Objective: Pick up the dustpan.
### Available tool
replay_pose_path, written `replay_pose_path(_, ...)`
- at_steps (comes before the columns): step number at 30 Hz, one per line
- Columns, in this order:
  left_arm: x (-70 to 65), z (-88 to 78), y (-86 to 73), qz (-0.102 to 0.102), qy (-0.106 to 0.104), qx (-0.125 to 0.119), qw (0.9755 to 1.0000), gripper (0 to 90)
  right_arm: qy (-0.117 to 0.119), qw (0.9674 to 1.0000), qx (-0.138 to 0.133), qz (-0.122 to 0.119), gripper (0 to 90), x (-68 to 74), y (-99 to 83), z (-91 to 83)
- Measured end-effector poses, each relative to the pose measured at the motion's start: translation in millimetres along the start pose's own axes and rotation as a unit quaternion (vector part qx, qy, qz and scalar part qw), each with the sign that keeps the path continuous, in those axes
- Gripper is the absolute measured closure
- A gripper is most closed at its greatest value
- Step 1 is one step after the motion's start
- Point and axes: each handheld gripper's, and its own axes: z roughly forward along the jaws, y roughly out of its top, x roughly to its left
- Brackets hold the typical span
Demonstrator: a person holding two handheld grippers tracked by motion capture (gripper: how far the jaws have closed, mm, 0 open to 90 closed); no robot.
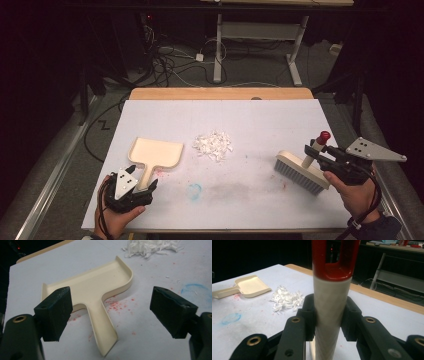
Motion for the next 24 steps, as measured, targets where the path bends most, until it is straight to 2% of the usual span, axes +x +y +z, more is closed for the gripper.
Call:
replay_pose_path(8,-2.3,0.5,3.4,0.0,-0.001,-0.002,1.0,17.7,-0.009,0.9999,-0.005,0.004,69.8,-3.0,0.1,-5.3)
replay_pose_path(9,-1.7,1.0,3.4,-0.006,-0.004,-0.001,1.0,17.7,-0.014,0.9998,-0.011,0.005,69.8,-2.2,0.6,-6.8)
replay_pose_path(10,0.2,2.4,4.7,-0.035,0.004,0.019,0.9992,18.0,-0.018,0.9997,-0.017,0.006,69.8,-1.4,1.0,-8.4)
replay_pose_path(11,0.2,2.4,4.7,-0.035,0.004,0.019,0.9992,18.6,-0.021,0.9996,-0.02,0.004,69.8,-0.8,1.2,-9.7)
replay_pose_path(12,4.0,1.1,6.3,-0.086,0.006,0.037,0.9956,18.7,-0.023,0.9995,-0.022,0.005,69.8,-0.3,0.9,-10.8)
replay_pose_path(13,4.7,-0.7,6.7,-0.106,0.015,0.046,0.9932,18.7,-0.026,0.9994,-0.023,0.006,69.8,0.2,0.3,-11.8)
replay_pose_path(15,3.8,-3.7,4.7,-0.129,0.024,0.061,0.9895,20.3,-0.025,0.9995,-0.018,0.007,69.8,-0.2,-0.4,-12.8)
replay_pose_path(19,-0.2,2.0,-1.2,-0.139,0.014,0.112,0.9839,20.3,-0.028,0.9994,-0.02,0.008,69.8,-0.5,0.6,-13.7)
replay_pose_path(21,2.4,9.9,-2.1,-0.149,0.002,0.126,0.9808,20.4,-0.028,0.9994,-0.019,0.008,69.8,-0.7,-0.2,-12.1)
replay_pose_path(24,10.3,26.4,-2.0,-0.15,0.006,0.144,0.9781,20.3,-0.027,0.9994,-0.017,0.011,69.8,-1.3,-1.6,-10.1)
